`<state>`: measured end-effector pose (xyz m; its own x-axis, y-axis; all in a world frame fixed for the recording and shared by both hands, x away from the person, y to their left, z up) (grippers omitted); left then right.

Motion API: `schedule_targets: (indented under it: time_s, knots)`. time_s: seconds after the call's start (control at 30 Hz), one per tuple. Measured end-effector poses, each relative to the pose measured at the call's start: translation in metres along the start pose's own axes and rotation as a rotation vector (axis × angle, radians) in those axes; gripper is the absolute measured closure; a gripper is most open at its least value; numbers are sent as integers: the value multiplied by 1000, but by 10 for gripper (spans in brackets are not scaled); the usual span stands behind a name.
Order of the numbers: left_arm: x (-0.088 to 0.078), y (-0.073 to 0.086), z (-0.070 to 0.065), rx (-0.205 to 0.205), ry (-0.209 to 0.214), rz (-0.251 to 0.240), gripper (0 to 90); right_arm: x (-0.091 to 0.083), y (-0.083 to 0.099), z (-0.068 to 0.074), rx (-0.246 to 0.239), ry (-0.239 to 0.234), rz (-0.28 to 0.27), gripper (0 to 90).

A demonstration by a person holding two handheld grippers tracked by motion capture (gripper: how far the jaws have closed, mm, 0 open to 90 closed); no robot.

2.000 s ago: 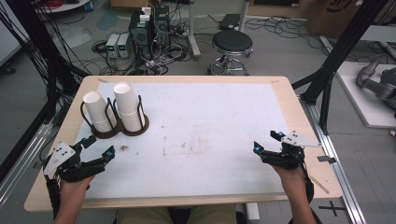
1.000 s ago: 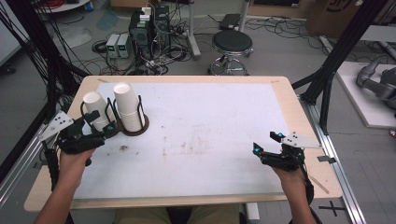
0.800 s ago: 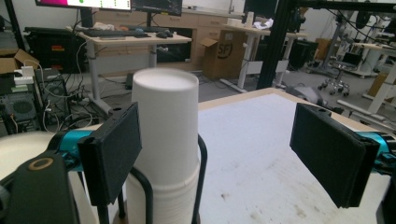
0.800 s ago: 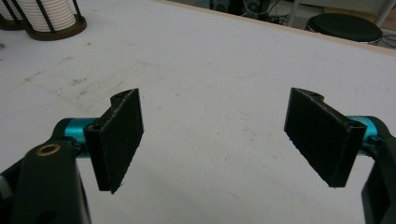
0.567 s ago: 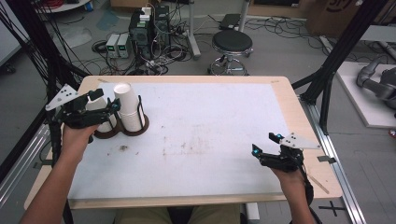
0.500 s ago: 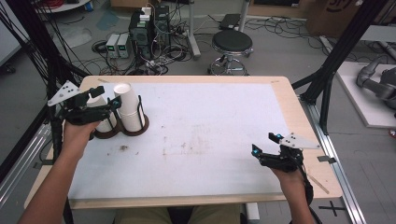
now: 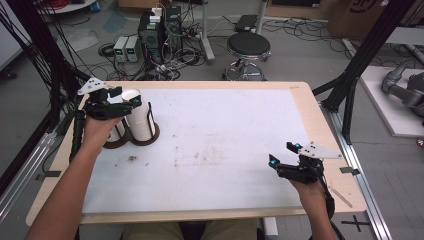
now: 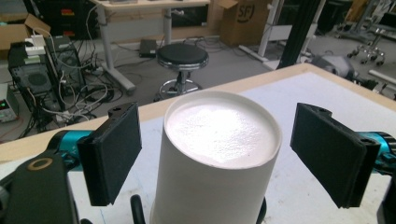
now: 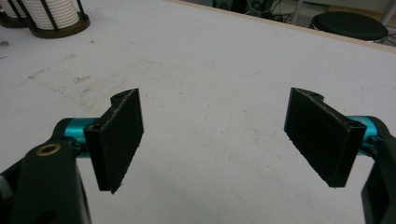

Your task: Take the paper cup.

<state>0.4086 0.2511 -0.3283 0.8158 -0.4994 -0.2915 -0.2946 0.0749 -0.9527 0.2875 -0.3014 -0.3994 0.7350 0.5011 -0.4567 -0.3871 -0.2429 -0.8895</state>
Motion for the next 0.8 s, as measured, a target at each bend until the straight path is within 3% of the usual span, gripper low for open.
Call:
schedule_targets:
  time_s: [0.23,0.37,0.67,0.8]
  knots:
    - [9,4,0,8,-22,40,252,-2,1,-2,-1,3,-2,206]
    - [9,4,-1,14,-15,34,320,-2,2,-2,2,5,-1,206]
    - [9,0,-3,26,-30,57,330,-1,2,-2,1,3,2,206]
    - [8,-2,-3,23,-27,40,335,0,2,-2,2,1,3,206]
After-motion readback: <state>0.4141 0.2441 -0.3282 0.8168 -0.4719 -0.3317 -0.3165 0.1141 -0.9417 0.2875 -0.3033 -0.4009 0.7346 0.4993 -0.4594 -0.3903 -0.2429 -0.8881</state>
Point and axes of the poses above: each handheld gripper's, and its own axes: x roughly forward along the jaws, y roughly out of its underside, z roughly to its left, the point moved 1 cm from there along x, roughly forward along the jaws, and after that the axes turned 1 degree about -y, right-handed, at the moved point
